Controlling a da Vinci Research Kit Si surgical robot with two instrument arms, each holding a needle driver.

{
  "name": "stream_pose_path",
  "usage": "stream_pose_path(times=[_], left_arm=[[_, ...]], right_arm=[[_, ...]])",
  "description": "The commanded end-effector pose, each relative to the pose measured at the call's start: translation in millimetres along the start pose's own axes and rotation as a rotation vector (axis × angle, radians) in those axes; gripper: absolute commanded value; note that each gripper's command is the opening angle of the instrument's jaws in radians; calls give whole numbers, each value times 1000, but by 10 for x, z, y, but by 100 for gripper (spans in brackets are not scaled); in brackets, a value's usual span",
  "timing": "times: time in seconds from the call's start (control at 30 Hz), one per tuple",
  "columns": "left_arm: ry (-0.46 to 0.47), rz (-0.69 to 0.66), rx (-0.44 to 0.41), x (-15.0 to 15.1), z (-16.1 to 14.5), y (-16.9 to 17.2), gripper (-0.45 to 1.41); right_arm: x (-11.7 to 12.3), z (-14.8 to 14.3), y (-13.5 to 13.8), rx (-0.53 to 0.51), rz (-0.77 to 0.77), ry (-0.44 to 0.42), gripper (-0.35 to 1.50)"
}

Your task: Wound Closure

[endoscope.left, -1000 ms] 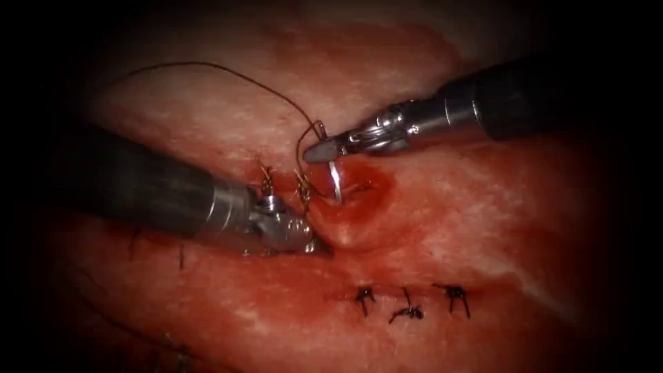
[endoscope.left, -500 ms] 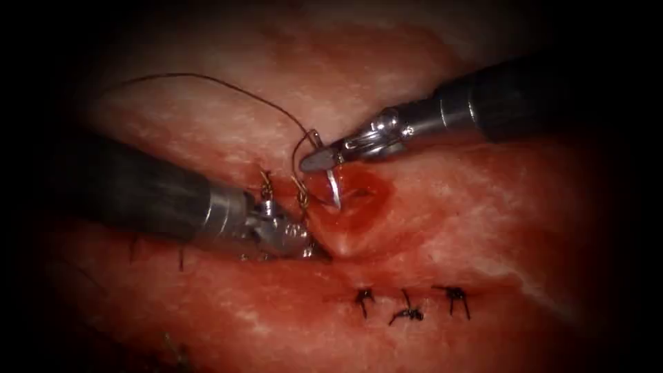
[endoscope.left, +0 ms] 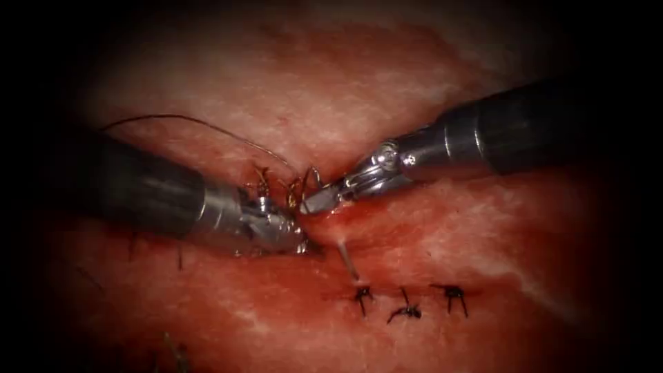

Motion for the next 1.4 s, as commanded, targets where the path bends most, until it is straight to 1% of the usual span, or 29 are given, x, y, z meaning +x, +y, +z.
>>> stream_pose_path(times=[0.03, 0.07, 0.1, 0.13, 0.17, 0.23, 0.27, 0.37, 0.4, 0.47, 0.6, 0.73, 0.8, 0.83, 0.87, 0.9, 0.93, 1.0, 1.07, 1.13, 1.23, 1.3, 1.4], left_arm=[[-1, 0, -2, -2, 8, 5, -10], [-1, -1, -2, -1, 8, 6, -10], [-1, -2, -3, -1, 7, 7, -10], [-1, -3, -4, 0, 6, 7, -10], [-1, -3, -3, 2, 4, 8, -10], [1, -12, -5, 5, -2, 9, -6], [13, 8, -8, 9, -6, 10, -3], [60, 57, -7, 17, -20, 16, -3], [116, 76, -9, 23, -33, 26, -3], [146, 91, -10, 23, -41, 35, 0], [184, 98, -8, 18, -49, 47, 14], [225, 118, 0, 15, -55, 53, 15], [257, 131, 10, 17, -58, 53, 20], [288, 142, 23, 20, -62, 51, 27], [309, 147, 41, 22, -64, 49, 27], [329, 156, 60, 26, -67, 46, 27], [329, 156, 60, 26, -67, 46, 27], [353, 169, 76, 30, -70, 44, 27], [385, 188, 91, 34, -71, 45, 25], [398, 198, 105, 39, -67, 48, 22], [421, 220, 136, 48, -58, 55, 22], [427, 230, 142, 53, -48, 60, 22], [426, 230, 146, 54, -43, 60, 22]], right_arm=[[-1, 7, 3, 3, 4, -2, -35], [9, 8, 2, -4, -61, 73, -35], [13, 7, 3, -2, -101, 99, -28], [17, 6, 6, 1, -140, 135, 32], [21, 3, 9, 6, -177, 169, 68], [26, -4, 15, 4, -222, 217, 106], [29, -9, 18, 0, -247, 239, 111], [41, -31, 27, -36, -351, 334, 128], [49, -60, 37, -80, -455, 402, 130], [53, -83, 44, -113, -513, 445, 130], [58, -121, 51, -192, -645, 519, 130], [61, -146, 52, -287, -783, 581, 130], [62, -152, 53, -343, -869, 602, 130], [63, -154, 53, -371, -888, 621, 130], [63, -154, 53, -380, -892, 629, 130], [64, -153, 53, -381, -907, 620, 130], [64, -153, 53, -381, -907, 620, 130], [64, -152, 53, -368, -931, 592, 130], [65, -150, 54, -367, -933, 591, 130], [65, -149, 56, -368, -934, 591, 130], [66, -148, 60, -369, -938, 593, 130], [68, -146, 65, -371, -943, 594, 130], [69, -145, 69, -373, -946, 596, 130]])
